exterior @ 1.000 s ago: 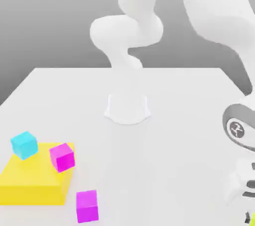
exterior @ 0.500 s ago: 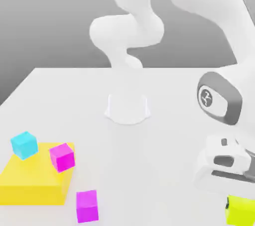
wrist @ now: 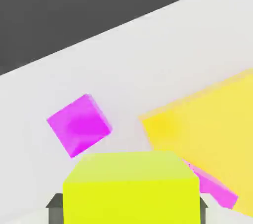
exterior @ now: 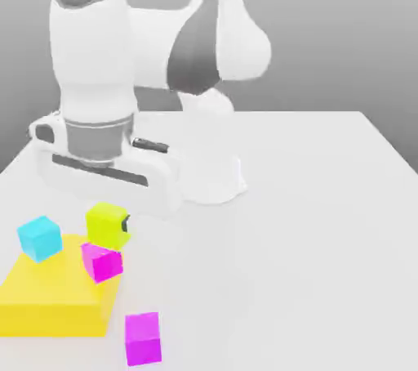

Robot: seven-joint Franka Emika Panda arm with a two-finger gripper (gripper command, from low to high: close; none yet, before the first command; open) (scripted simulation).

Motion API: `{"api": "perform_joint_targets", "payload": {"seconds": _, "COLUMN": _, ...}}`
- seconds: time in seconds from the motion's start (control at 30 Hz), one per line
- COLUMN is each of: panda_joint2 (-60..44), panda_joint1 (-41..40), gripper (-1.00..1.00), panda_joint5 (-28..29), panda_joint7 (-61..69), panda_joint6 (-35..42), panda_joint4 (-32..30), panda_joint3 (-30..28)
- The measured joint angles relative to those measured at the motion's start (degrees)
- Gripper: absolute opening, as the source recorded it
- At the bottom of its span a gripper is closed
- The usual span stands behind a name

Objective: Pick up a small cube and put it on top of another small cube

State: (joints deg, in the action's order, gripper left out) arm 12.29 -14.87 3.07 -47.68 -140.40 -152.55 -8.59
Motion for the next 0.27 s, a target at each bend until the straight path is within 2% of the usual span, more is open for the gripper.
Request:
{"api": "perform_joint_targets", "payload": {"seconds": 0.13, "panda_joint2": -5.4, "panda_joint1": -0.3, "gripper": -1.0, "panda_joint5": -1.2, "panda_joint7": 2.3, "panda_joint6": -7.8, "panda_joint4": -2.5, "panda_joint3": -1.2}}
{"api": "perform_joint_targets", "payload": {"seconds": 0.17, "panda_joint2": -7.2, "panda_joint1": -0.3, "gripper": 1.0, "panda_joint5": -1.6, "panda_joint7": 2.6, "panda_joint6": -10.0, "panda_joint4": -2.9, "panda_joint3": -1.3}}
{"api": "perform_joint_targets", "payload": {"seconds": 0.27, "panda_joint2": -7.2, "panda_joint1": -0.3, "gripper": 1.0, "panda_joint5": -1.6, "panda_joint7": 2.6, "panda_joint6": -10.0, "panda_joint4": -2.9, "panda_joint3": -1.3}}
